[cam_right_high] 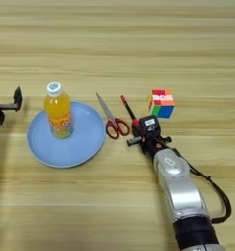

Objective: Move the objects on the table

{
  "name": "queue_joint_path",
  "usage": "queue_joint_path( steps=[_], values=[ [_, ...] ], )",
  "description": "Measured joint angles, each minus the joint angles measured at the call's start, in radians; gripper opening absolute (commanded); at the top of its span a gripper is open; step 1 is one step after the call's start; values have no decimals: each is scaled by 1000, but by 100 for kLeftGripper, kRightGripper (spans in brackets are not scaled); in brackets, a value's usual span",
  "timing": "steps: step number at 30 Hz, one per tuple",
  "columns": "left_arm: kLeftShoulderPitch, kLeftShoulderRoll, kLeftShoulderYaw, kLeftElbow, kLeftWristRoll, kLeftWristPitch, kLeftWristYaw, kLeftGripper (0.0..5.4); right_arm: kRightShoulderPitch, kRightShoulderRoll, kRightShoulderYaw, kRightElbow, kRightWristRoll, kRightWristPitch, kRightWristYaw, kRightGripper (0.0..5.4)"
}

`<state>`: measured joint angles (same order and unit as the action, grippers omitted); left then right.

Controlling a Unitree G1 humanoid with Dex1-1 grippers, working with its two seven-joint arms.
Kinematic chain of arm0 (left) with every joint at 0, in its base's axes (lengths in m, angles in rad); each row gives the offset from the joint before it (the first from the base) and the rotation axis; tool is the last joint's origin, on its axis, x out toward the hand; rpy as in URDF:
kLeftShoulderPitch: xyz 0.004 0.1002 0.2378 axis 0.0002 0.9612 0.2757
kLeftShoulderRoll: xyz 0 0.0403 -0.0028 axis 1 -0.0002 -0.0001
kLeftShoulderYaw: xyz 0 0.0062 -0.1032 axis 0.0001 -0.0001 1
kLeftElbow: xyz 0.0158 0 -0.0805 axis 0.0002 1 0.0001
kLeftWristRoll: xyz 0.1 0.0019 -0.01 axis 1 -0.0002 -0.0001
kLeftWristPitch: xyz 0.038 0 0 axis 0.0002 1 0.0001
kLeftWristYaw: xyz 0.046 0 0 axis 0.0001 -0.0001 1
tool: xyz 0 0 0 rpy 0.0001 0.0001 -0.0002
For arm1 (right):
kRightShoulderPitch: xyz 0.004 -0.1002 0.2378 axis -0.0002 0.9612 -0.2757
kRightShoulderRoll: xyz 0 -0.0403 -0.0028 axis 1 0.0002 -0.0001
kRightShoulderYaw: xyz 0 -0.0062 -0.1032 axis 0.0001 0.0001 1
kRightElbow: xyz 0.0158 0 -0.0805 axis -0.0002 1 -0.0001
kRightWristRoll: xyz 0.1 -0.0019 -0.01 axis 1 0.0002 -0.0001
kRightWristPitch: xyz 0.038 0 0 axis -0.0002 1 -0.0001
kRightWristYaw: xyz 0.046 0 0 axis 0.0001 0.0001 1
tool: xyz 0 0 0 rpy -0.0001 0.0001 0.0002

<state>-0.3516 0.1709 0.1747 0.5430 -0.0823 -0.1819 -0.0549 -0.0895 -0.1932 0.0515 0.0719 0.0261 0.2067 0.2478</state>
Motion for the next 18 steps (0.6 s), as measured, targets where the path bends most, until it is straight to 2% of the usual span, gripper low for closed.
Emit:
queue_joint_path(
  steps=[4, 9, 18],
  values=[
    [0, 0, 0, 0, 0, 0, 0, 540, 4, 4, 20, -143, 3, 40, 4, 79],
    [0, 0, 0, 0, 0, 0, 0, 540, 14, 22, 70, -240, 3, 91, 20, 79],
    [0, 0, 0, 0, 0, 0, 0, 540, 21, 46, 177, -298, -9, 135, 39, 79]
  ],
)
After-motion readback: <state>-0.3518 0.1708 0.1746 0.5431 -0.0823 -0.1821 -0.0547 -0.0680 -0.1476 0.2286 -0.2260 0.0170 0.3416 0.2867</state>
